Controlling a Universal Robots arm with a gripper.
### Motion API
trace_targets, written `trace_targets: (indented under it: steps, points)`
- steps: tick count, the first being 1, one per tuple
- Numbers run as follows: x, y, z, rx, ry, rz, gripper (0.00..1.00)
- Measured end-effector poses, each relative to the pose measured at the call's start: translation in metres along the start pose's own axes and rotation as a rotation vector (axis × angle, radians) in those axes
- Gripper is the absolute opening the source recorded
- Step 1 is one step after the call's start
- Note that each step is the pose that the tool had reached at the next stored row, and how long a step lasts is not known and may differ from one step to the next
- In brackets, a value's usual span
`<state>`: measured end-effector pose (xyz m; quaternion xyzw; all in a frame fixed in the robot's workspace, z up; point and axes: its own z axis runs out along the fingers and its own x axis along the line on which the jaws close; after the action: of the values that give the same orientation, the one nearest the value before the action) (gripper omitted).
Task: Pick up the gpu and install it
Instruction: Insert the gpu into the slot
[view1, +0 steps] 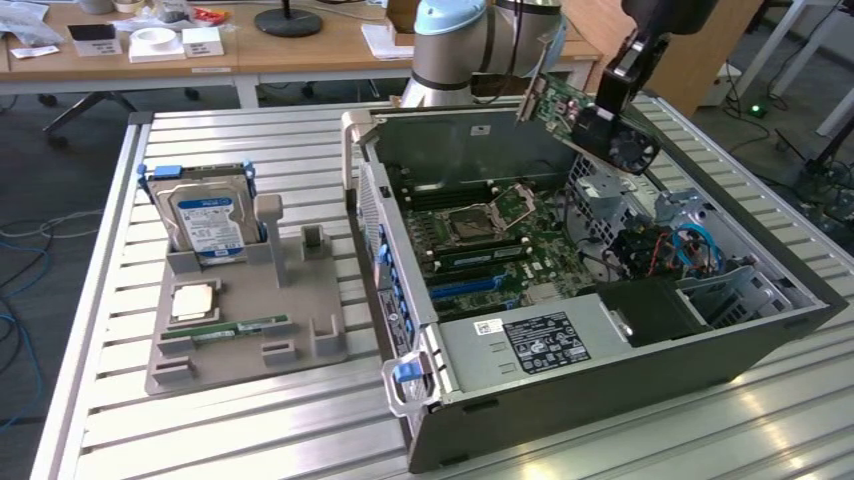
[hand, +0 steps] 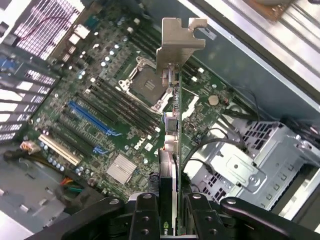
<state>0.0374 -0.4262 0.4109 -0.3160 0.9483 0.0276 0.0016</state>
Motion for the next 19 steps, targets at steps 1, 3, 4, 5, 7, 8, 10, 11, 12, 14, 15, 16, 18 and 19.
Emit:
trace_targets:
  steps: [1, 3, 4, 5, 7, 8, 10, 11, 12, 14, 15, 16, 18, 19]
  points:
    - [0.0000, 0.0000, 0.0002, -0.0003, 0.0009, -0.018, 0.26]
    - [0.0000, 0.0000, 0.0007, -0.0011, 0.0028, -0.055, 0.26]
    - [0.0000, 0.0000, 0.0008, -0.0014, 0.0038, -0.073, 0.26]
    - [0.0000, -0.0001, 0.0010, -0.0017, 0.0047, -0.091, 0.26]
    - [0.0000, -0.0001, 0.0014, -0.0024, 0.0066, -0.127, 0.26]
    - [0.0000, -0.0001, 0.0016, -0.0028, 0.0076, -0.146, 0.26]
    - [0.0001, -0.0001, 0.0020, -0.0035, 0.0095, -0.182, 0.26]
    - [0.0000, -0.0001, 0.0022, -0.0038, 0.0105, -0.200, 0.26]
    - [0.0000, -0.0001, 0.0024, -0.0042, 0.0113, -0.218, 0.26]
    - [0.0001, -0.0001, 0.0028, -0.0049, 0.0133, -0.255, 0.26]
    - [0.0000, -0.0002, 0.0029, -0.0053, 0.0142, -0.273, 0.26]
    - [0.0001, -0.0002, 0.0031, -0.0056, 0.0152, -0.291, 0.26]
    - [0.0001, -0.0002, 0.0035, -0.0063, 0.0171, -0.327, 0.26]
    - [0.0001, -0.0002, 0.0037, -0.0067, 0.0180, -0.345, 0.26]
